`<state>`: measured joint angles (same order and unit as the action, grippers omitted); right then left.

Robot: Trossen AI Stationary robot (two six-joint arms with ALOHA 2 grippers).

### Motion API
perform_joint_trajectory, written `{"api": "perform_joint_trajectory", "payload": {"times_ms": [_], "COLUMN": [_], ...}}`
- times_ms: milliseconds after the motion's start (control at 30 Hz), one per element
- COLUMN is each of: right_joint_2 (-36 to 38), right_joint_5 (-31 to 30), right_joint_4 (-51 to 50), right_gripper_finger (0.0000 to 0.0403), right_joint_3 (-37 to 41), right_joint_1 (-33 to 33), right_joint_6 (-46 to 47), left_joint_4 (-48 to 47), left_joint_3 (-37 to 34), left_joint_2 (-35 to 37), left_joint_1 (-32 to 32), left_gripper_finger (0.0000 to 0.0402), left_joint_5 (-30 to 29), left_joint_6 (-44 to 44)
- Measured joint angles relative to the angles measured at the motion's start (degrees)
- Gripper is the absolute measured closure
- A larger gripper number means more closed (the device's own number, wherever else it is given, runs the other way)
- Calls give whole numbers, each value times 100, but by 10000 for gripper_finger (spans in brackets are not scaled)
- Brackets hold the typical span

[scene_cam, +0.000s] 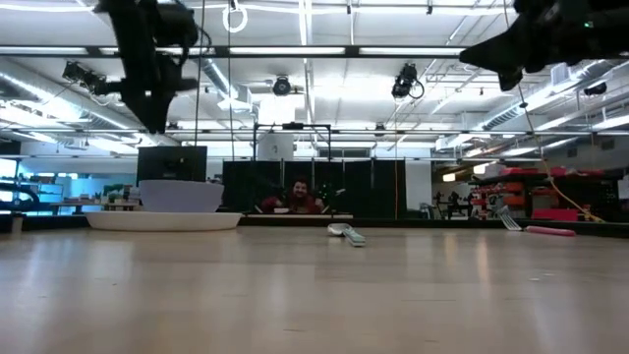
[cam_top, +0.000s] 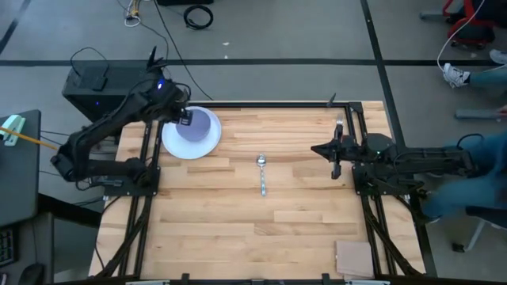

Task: Set table place
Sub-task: Put the silver spoon into the purple bowl

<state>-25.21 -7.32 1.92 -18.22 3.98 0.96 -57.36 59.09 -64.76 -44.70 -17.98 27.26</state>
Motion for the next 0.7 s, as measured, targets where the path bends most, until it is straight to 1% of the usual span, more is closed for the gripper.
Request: {"api": "perform_joint_trajectory", "payload": {"times_ms": [133,233,300,467,567,700], "right_joint_2": [-995,-1836,-2380,-3528,-4111,-4786], "right_joint_5": [-198,-444,-529,-533,-555,-756], "right_joint_4": [-246,-536,-787,-1012,-1021,-1156], "right_gripper_finger": [402,402,402,402,403,403], "right_joint_3": [-605,-1055,-1323,-1854,-2148,-2610], "right_joint_1": [-2,-2,-2,-34,-144,-423], "right_joint_6": [91,522,851,1576,1765,1998], "left_joint_4": [12,23,38,123,223,451], "left_joint_3": [0,0,0,-1,-10,-155], "left_joint_2": [429,661,759,832,830,829], "left_joint_1": [575,1029,1359,2202,2689,3234], "left_gripper_finger": [324,323,323,332,337,342], "left_joint_5": [-137,-335,-598,-1222,-1425,-1590], "left_joint_6": [-8,-10,-8,44,56,60]}}
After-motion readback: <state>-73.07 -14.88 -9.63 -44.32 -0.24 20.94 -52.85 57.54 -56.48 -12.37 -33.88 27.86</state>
